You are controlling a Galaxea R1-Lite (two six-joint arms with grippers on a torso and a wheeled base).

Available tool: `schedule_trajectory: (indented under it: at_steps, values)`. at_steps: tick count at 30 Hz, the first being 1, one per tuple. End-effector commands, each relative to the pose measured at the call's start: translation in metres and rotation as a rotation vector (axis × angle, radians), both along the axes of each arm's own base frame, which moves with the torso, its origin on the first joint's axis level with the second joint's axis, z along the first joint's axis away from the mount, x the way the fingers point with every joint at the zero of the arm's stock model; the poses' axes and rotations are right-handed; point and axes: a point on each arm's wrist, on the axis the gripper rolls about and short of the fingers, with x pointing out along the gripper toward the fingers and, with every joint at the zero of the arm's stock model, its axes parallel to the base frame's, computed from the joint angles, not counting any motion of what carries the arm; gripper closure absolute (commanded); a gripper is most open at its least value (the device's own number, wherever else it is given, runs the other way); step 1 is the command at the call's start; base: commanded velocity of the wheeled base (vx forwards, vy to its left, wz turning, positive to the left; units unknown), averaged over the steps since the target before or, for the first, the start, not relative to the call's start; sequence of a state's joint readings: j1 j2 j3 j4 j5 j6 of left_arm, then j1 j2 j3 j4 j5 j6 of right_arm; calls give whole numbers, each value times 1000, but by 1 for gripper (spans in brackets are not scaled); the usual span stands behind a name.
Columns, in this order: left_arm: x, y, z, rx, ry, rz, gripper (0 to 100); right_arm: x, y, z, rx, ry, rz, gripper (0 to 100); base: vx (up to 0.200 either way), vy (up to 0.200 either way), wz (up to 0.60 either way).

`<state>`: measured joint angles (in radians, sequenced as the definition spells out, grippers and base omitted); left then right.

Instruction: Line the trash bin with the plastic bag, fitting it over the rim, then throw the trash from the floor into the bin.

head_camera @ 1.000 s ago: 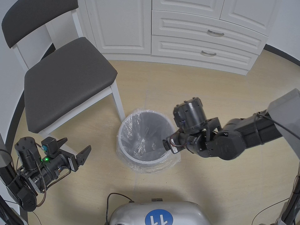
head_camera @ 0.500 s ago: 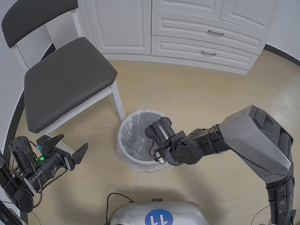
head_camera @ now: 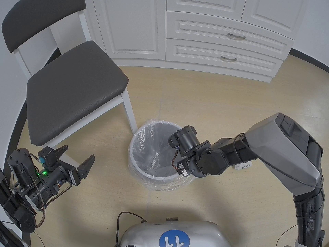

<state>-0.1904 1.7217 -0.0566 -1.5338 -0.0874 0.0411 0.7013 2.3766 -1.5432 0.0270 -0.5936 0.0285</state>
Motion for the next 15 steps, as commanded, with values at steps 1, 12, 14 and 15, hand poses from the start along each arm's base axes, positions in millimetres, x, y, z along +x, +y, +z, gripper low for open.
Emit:
schedule_trajectory:
  at_steps: [1,12,14,15]
  values:
    - [-2,0,3,-3,-16,-1,0,-4,-9,17,-3,-8,-13,0,0,0,0]
    - [-3,1,6,-5,-27,0,0,-11,-35,16,-78,72,-51,0,0,0,0]
    - [-3,1,6,-5,-28,0,0,-11,-34,17,-72,67,-52,0,0,0,0]
    - [-3,1,6,-6,-30,0,0,-10,-34,17,-69,65,-51,0,0,0,0]
